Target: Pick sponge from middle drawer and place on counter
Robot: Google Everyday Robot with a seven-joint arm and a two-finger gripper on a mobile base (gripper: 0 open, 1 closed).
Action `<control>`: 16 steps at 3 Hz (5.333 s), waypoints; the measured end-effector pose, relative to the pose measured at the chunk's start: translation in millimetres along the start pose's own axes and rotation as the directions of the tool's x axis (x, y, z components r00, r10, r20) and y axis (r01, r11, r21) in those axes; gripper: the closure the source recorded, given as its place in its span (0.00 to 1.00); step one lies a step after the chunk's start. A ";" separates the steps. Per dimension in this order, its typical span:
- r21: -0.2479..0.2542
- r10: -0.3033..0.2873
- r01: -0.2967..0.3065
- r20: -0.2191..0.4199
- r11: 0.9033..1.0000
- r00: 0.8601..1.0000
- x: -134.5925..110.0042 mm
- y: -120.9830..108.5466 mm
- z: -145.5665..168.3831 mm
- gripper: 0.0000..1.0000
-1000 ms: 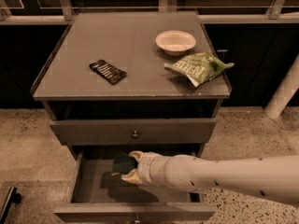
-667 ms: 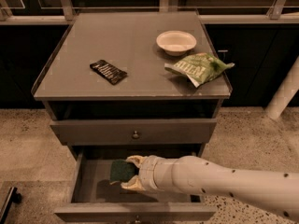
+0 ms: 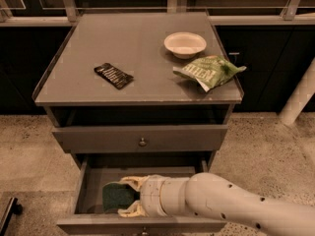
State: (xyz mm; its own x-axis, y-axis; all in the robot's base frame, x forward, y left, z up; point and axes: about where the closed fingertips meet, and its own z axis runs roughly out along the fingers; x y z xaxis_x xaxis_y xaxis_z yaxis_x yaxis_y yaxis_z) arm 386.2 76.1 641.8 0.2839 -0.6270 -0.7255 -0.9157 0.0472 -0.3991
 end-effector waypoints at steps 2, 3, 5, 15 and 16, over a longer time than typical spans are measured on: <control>-0.016 -0.023 0.023 0.008 1.000 1.000 -7.2 -7.5 -9.4 1.00; 0.000 -0.096 0.096 -0.019 0.995 0.995 -41.5 -54.1 -52.4 1.00; -0.034 -0.324 0.323 -0.086 0.946 0.942 -147.2 -154.8 -144.7 1.00; 0.149 -0.244 0.281 -0.228 0.948 0.943 -71.9 -361.2 -151.1 0.36; 0.149 -0.244 0.281 -0.228 0.948 0.943 -71.9 -361.2 -151.0 0.13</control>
Offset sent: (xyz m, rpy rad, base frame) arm 0.0064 -0.0121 0.0422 -0.0134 -0.0211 0.0878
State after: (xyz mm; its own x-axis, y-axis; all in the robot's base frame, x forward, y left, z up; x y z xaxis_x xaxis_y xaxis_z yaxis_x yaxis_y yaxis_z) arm 653.6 -13.3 922.8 0.4259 -0.7801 -0.4583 -0.7456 -0.0156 -0.6662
